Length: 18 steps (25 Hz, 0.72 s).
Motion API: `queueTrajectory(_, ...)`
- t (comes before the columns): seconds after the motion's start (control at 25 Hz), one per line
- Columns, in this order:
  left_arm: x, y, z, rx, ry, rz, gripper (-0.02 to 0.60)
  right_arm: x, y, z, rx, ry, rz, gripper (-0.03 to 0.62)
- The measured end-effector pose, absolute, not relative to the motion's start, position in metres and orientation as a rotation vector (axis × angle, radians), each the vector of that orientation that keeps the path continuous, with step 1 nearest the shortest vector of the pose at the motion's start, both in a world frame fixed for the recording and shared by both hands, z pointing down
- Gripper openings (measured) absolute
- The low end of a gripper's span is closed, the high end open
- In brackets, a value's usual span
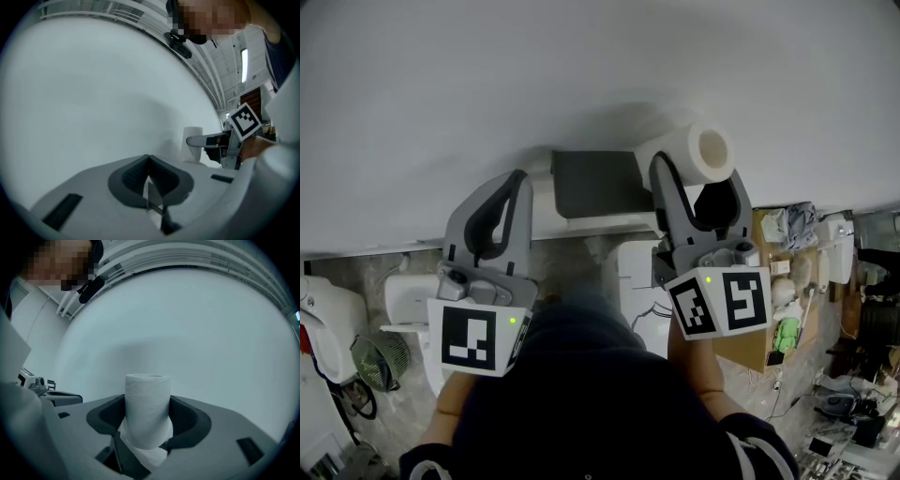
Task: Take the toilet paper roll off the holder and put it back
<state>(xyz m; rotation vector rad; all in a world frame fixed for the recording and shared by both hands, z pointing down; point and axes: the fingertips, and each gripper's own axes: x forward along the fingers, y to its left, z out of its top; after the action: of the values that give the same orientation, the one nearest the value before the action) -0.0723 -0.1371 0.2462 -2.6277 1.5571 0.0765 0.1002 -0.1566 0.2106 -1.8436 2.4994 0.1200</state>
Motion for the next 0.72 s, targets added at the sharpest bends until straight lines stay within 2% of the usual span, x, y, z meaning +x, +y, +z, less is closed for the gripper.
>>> queueTrajectory(0.72, -0.081, -0.132, 0.251, -2.629, 1.609, 0.077, 0.002, 0.084, -0.159, 0.221, -1.799, 2.554, 0.099, 0.298)
